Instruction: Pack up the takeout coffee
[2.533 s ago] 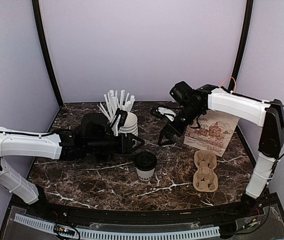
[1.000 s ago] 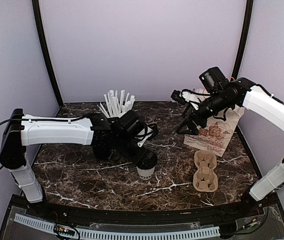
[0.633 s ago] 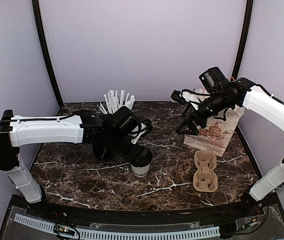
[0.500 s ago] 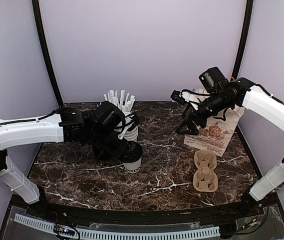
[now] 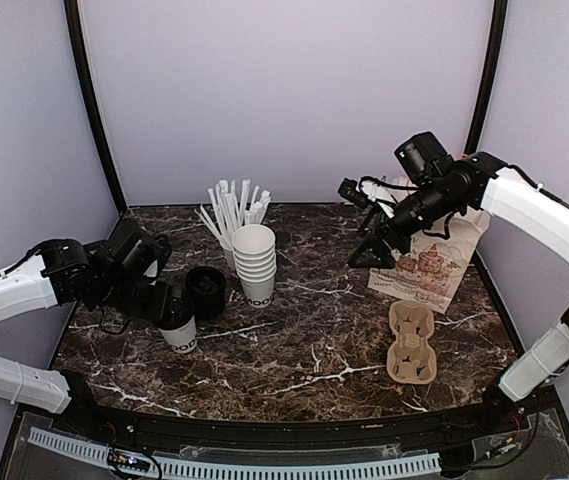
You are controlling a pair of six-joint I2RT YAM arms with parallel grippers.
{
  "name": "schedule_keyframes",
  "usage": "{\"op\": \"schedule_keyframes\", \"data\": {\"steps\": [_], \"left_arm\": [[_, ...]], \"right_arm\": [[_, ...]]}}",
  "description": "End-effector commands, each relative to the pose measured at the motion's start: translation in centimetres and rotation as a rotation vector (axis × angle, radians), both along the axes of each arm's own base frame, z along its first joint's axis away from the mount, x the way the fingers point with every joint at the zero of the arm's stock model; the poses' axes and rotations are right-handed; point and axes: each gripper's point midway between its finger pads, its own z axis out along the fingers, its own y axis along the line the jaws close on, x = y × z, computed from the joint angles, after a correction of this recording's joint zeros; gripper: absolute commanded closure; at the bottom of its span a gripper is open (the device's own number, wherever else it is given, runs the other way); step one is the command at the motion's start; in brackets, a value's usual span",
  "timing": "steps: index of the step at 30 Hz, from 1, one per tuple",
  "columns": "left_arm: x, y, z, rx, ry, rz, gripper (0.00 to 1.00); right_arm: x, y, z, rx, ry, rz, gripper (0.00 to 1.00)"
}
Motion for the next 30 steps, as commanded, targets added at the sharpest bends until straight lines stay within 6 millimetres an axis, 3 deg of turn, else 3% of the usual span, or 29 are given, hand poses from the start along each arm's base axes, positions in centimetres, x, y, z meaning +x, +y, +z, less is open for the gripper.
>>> {"op": "schedule_keyframes", "data": {"steps": [1, 6, 12, 18, 26, 30], "left_arm": [[0.9, 5.1, -1.2, 0.105, -0.010, 0.203, 0.25], [2.4, 6.6, -1.9, 0.109, -0.033, 0.254, 0.23], [2.8, 6.7, -3.7, 0.122, 0.018, 0.256, 0.15], [2.9, 6.5, -3.2, 0.115, 0.021, 0.240, 0.08], [2.7, 8.0, 0.4, 0.172, -0.017, 0.264, 0.01], [3.2, 7.8, 2.2, 0.159, -0.054, 0.247, 0.01]], "right_arm": [[-0.3, 0.5, 0.4, 0.031, 0.015, 0.028, 0.01], [-0.4, 0.2, 0.3, 0.029, 0.005, 0.018, 0.01], [-0.5, -0.2, 0.2, 0.023, -0.014, 0.007, 0.01], [-0.3, -0.2, 0.9, 0.024, -0.023, 0.002, 0.01], [1.4, -1.4, 5.8, 0.070, -0.115, -0.062, 0.01], [3.5, -3.5, 8.8, 0.104, -0.169, -0.160, 0.01]]}}
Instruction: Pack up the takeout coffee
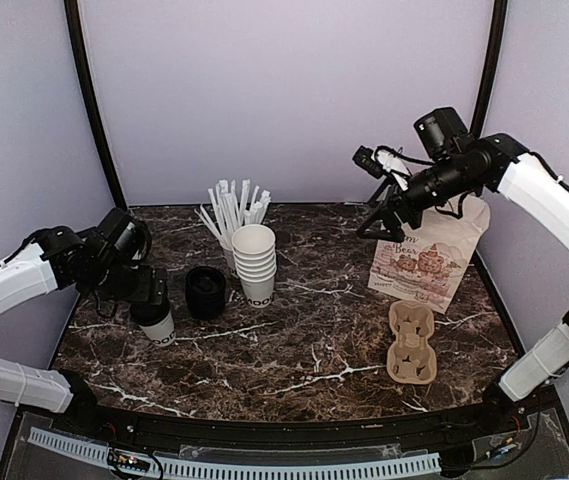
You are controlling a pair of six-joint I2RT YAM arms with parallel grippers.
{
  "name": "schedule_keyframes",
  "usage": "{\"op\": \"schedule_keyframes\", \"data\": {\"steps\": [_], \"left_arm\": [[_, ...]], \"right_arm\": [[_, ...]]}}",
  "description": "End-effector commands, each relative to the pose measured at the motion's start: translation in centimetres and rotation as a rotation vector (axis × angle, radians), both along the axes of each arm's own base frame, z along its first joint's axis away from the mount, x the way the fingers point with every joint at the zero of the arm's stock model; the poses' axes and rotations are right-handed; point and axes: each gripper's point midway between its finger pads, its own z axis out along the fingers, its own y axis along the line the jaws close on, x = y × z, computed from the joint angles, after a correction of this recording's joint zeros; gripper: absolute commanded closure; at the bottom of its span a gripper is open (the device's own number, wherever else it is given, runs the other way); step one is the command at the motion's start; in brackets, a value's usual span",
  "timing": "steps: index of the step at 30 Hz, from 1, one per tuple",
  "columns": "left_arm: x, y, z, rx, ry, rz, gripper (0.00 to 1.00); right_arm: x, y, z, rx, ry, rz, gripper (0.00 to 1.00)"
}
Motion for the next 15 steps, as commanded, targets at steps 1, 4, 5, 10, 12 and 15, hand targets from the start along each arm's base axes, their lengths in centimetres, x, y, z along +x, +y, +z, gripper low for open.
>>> {"op": "schedule_keyframes", "data": {"steps": [1, 4, 5, 10, 12, 15], "left_arm": [[0.3, 0.5, 3.1, 0.014, -0.051, -0.014, 0.01], [0.9, -1.0, 5.0, -0.039, -0.093, -0.080, 0.08], [1.2, -1.9, 5.9, -0.075, -0.109, -0.115, 0.10], [2.5, -6.1, 8.8, -0.224, -0.158, -0.247, 0.25], [2.6, -8.4, 9.5, -0.304, -0.189, -0.344, 0.28], [2.5, -10.9, 10.2, -0.399, -0.245, -0.442, 0.30]], "right_arm": [[2.9, -3.5, 5.7, 0.081, -0.104, -0.150, 0.01], [6.9, -9.4, 9.2, 0.169, -0.139, -0.335, 0.01], [8.0, -11.2, 9.6, 0.186, -0.144, -0.394, 0.01], [11.7, -20.6, 8.0, 0.129, -0.164, -0.657, 0.01], [12.3, -23.4, 7.1, 0.115, -0.169, -0.721, 0.01], [12.8, -25.2, 5.0, 0.067, -0.141, -0.749, 0.02]]}}
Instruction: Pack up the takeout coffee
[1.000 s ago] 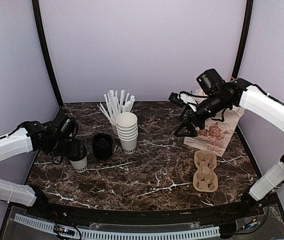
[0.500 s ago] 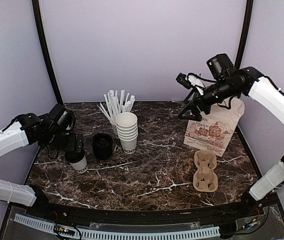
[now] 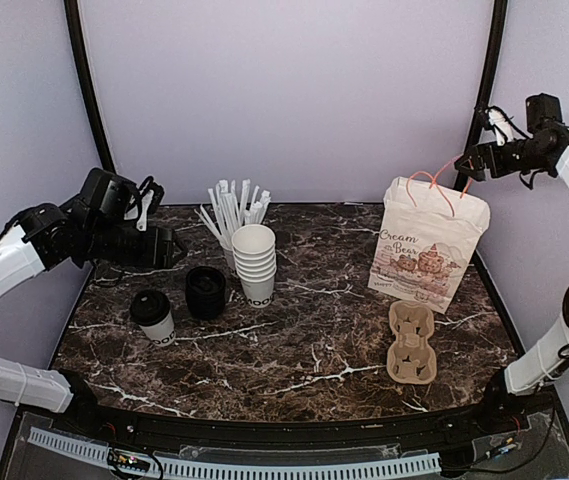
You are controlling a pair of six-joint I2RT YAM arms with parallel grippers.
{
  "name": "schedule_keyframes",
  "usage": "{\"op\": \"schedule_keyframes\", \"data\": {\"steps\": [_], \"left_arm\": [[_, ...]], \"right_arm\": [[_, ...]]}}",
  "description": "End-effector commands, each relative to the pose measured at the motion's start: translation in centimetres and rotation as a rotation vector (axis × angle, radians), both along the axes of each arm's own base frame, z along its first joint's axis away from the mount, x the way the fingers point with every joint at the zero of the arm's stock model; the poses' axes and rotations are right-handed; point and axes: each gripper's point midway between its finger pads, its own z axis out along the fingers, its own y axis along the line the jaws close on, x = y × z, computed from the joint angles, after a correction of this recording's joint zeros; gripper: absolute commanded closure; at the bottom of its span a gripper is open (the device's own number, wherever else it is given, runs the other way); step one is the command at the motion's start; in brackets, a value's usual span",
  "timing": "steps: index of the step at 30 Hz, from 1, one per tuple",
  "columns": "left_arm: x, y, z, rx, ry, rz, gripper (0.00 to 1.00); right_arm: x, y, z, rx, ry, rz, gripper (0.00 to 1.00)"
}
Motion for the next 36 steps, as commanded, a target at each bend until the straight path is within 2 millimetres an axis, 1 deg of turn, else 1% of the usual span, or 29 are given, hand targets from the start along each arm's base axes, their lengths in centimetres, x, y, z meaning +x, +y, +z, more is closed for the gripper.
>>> {"op": "schedule_keyframes", "data": {"steps": [1, 2, 4, 7, 9, 12, 15, 17, 18, 20, 21, 22, 23, 26, 30, 34, 36], "left_arm": [[0.0, -4.7, 2.1, -0.167, -0.101, -0.201, 0.30], [-0.4, -5.2, 1.8, -0.183, -0.095, -0.227, 0.30], [-0.6, -5.9, 1.9, -0.206, -0.109, -0.255, 0.30], [-0.8, -6.5, 1.3, -0.199, -0.101, -0.276, 0.30], [-1.0, -6.7, 0.9, -0.192, -0.090, -0.289, 0.30], [-1.2, -6.6, 0.3, -0.174, -0.079, -0.299, 0.30], [-1.3, -6.3, -0.2, -0.163, -0.080, -0.296, 0.30], [-1.5, -6.1, -0.3, -0.162, -0.085, -0.294, 0.30], [-1.5, -6.1, -0.3, -0.162, -0.087, -0.294, 0.30], [-1.5, -6.0, -0.3, -0.160, -0.090, -0.293, 0.29], [-1.6, -5.9, -0.4, -0.157, -0.090, -0.293, 0.30], [-1.6, -5.9, -0.5, -0.156, -0.090, -0.292, 0.29], [-1.5, -5.9, -0.5, -0.154, -0.090, -0.292, 0.29], [-1.5, -6.0, -0.5, -0.152, -0.088, -0.295, 0.29], [-1.4, -5.7, -0.1, -0.140, -0.103, -0.289, 0.29], [-1.3, -5.3, 0.4, -0.124, -0.118, -0.281, 0.29], [-1.3, -5.1, 0.6, -0.118, -0.124, -0.273, 0.29]], "right_arm": [[0.9, -2.1, -2.6, -0.034, 0.046, -0.026, 0.02], [0.8, -2.0, -3.2, -0.037, 0.063, -0.015, 0.03], [1.0, -2.1, -4.2, -0.042, 0.089, -0.010, 0.05], [1.6, -2.3, -5.2, -0.053, 0.115, -0.007, 0.07], [1.8, -1.8, -6.0, -0.045, 0.144, 0.034, 0.09], [2.2, -1.4, -7.1, -0.027, 0.200, 0.078, 0.17], [2.2, -0.6, -8.2, -0.002, 0.258, 0.140, 0.23], [2.3, -0.1, -9.1, 0.009, 0.299, 0.177, 0.34], [2.2, 0.2, -9.3, 0.009, 0.312, 0.194, 0.43], [2.1, 0.8, -9.5, 0.018, 0.333, 0.227, 0.65], [2.0, 1.2, -9.3, 0.025, 0.332, 0.242, 0.75], [1.9, 1.6, -9.0, 0.034, 0.325, 0.261, 0.82], [1.8, 2.0, -8.5, 0.042, 0.310, 0.280, 0.85], [1.5, 4.0, -6.2, 0.064, 0.229, 0.344, 0.88], [0.4, 6.8, -2.9, 0.056, 0.117, 0.422, 0.92], [-1.4, 8.8, 0.2, 0.061, 0.022, 0.488, 0.92], [-3.0, 10.5, 1.3, 0.061, -0.006, 0.547, 0.92]]}}
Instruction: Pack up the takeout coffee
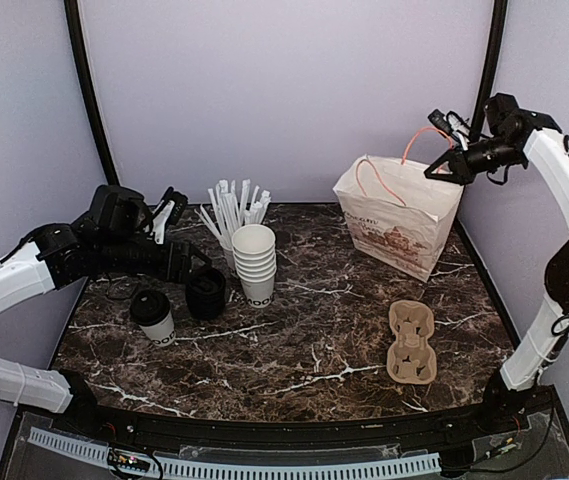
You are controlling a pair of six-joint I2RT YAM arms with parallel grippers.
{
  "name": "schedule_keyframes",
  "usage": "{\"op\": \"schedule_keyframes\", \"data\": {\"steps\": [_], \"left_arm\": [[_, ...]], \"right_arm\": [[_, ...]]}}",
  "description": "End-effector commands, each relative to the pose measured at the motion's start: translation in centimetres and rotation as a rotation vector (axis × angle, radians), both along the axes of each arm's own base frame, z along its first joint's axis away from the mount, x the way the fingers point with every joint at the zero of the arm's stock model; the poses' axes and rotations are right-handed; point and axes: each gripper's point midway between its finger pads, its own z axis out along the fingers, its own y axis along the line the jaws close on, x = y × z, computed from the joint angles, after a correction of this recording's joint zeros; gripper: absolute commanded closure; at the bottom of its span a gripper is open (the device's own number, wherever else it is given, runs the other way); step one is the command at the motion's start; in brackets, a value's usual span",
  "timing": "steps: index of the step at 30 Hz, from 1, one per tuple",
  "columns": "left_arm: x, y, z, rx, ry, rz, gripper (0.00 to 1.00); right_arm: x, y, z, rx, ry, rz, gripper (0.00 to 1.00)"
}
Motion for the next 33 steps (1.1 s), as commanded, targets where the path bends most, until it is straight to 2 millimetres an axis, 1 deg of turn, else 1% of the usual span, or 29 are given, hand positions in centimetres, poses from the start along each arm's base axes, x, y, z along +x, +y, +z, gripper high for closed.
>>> {"op": "schedule_keyframes", "data": {"steps": [1, 4, 7, 12, 18, 21, 26, 29, 33], "left_arm": [[-0.2, 0.7, 1.7, 0.006, -0.055, 0.012, 0.29], [-0.1, 1.2, 1.8, 0.012, -0.066, 0.032, 0.29], [0.1, 1.2, 2.2, 0.010, -0.075, 0.041, 0.29], [0.3, 1.2, 2.4, 0.015, -0.078, 0.047, 0.29], [0.5, 0.9, 2.4, 0.004, -0.068, 0.045, 0.29], [0.5, 0.7, 2.4, -0.002, -0.062, 0.045, 0.29], [0.4, 0.9, 2.1, -0.002, -0.052, 0.051, 0.29], [0.3, 1.0, 1.8, -0.003, -0.046, 0.052, 0.29], [0.3, 1.0, 1.6, 0.000, -0.043, 0.055, 0.29]], "right_arm": [[-3.3, 3.3, 5.8, 0.057, -0.177, 0.132, 0.92], [-5.5, 5.5, 5.5, 0.054, -0.168, 0.213, 0.92], [-8.0, 7.9, 4.4, 0.016, -0.145, 0.303, 0.92], [-11.8, 10.8, 3.0, -0.049, -0.133, 0.421, 0.92], [-15.3, 14.2, 1.5, -0.073, -0.108, 0.537, 0.91], [-15.8, 15.1, 0.8, -0.081, -0.097, 0.564, 0.91], [-16.0, 15.6, 0.0, -0.072, -0.077, 0.585, 0.92], [-16.4, 15.9, 0.9, -0.050, -0.082, 0.608, 1.00], [-17.1, 16.5, 3.2, -0.006, -0.120, 0.638, 1.00]]}}
